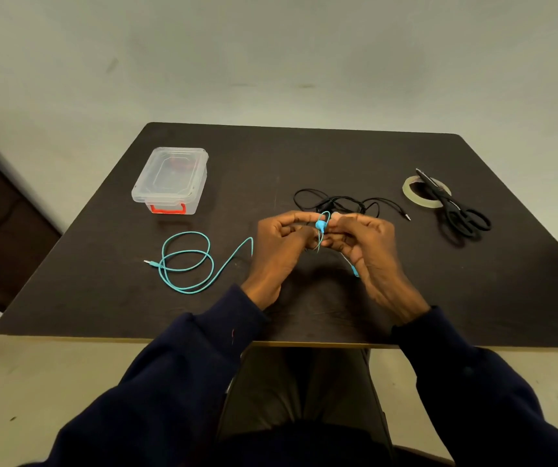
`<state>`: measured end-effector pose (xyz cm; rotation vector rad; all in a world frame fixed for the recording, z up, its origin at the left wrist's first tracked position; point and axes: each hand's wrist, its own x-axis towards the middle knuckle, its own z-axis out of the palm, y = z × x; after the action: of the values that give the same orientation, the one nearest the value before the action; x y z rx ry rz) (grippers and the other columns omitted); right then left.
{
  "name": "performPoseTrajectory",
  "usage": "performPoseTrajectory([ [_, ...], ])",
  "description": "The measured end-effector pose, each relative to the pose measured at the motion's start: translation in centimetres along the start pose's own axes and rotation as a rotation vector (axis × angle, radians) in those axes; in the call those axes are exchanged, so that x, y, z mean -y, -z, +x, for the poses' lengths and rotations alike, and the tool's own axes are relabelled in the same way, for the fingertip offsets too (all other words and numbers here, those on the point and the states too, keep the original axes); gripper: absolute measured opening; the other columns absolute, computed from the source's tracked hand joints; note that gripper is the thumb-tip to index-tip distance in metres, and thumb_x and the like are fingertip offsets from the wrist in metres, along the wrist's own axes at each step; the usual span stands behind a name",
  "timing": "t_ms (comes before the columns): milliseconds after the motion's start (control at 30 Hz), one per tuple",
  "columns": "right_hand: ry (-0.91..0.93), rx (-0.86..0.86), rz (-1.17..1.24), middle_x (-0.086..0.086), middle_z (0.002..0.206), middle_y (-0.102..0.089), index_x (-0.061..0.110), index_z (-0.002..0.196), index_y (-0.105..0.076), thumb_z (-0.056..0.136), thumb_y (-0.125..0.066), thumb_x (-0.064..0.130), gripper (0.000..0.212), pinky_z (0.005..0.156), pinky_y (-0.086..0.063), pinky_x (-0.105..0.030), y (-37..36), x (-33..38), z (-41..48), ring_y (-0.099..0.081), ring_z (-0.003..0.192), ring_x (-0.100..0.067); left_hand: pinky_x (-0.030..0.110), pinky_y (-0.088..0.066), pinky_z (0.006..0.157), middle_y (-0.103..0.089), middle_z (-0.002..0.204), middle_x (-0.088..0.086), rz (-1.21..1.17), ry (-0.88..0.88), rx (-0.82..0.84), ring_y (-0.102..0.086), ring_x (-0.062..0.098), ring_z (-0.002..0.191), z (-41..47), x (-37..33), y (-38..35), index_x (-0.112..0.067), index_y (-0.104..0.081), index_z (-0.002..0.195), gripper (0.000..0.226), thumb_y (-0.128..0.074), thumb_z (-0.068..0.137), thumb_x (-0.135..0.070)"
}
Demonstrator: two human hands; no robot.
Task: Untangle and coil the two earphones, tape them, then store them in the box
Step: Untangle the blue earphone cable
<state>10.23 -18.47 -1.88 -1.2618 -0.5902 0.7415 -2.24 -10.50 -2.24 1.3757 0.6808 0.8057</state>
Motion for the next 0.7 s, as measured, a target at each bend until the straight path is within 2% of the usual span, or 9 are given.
performPoseTrajectory([
  [100,0.066,-0.040,-0.168,-0.007,0.081,-0.077,0.007,0.091,-0.073,0.092,-0.071,0.017,0.010,0.067,-0.062,-0.026,-0.1,-0.1,-0.2,-0.074,0.072,-0.018,0.013,-0.050,0.060,-0.075,0.086,0.005,0.055,-0.062,0.000,-0.067,0.003,0.067,0.0,0.2,-0.1,-0.005,-0.075,0.105,0.015,-0.063,0.096,-0.008],
  [200,0.133,-0.039,-0.255,-0.006,0.081,-0.077,0.006,0.092,-0.071,0.092,-0.072,0.016,0.010,0.065,-0.060,-0.024,0.0,-0.3,-0.2,-0.075,0.074,-0.019,0.024,-0.060,0.072,-0.077,0.088,0.007,0.102,-0.106,0.013,-0.075,0.012,0.079,-0.1,0.4,-0.2,-0.007,-0.075,0.104,0.019,-0.077,0.088,-0.018],
  [267,0.152,-0.027,-0.272,-0.007,0.081,-0.076,0.006,0.092,-0.071,0.092,-0.072,0.015,0.010,0.064,-0.061,-0.025,0.0,-0.4,-0.2,-0.075,0.072,-0.019,0.029,-0.062,0.076,-0.078,0.090,0.007,0.102,-0.117,0.031,-0.076,0.017,0.084,0.0,0.6,-0.1,-0.006,-0.075,0.106,0.024,-0.079,0.086,-0.016],
  [333,0.136,-0.017,-0.251,-0.008,0.082,-0.076,0.004,0.093,-0.071,0.093,-0.071,0.014,0.010,0.065,-0.061,-0.027,0.1,-0.3,-0.2,-0.074,0.071,-0.020,0.026,-0.060,0.076,-0.078,0.093,0.006,0.096,-0.125,0.036,-0.075,0.017,0.087,0.2,0.8,0.2,-0.005,-0.074,0.109,0.022,-0.077,0.088,-0.012],
  [500,-0.009,-0.083,-0.016,-0.018,0.085,-0.075,-0.006,0.099,-0.069,0.093,-0.069,0.007,0.014,0.069,-0.062,-0.031,0.9,-0.2,0.2,-0.073,0.073,-0.025,0.021,-0.059,0.073,-0.078,0.098,0.008,0.019,-0.123,-0.031,-0.075,0.019,0.090,0.3,0.9,1.0,-0.003,-0.072,0.113,0.019,-0.067,0.094,-0.006],
  [700,-0.080,-0.134,-0.037,-0.017,0.085,-0.075,-0.006,0.102,-0.069,0.092,-0.071,0.009,0.018,0.068,-0.061,-0.030,3.0,-0.7,0.3,-0.071,0.072,-0.024,0.026,-0.058,0.077,-0.075,0.105,0.016,-0.269,-0.124,-0.097,-0.074,0.026,0.087,1.3,-0.3,3.5,0.001,-0.067,0.117,0.020,-0.062,0.098,-0.004],
])
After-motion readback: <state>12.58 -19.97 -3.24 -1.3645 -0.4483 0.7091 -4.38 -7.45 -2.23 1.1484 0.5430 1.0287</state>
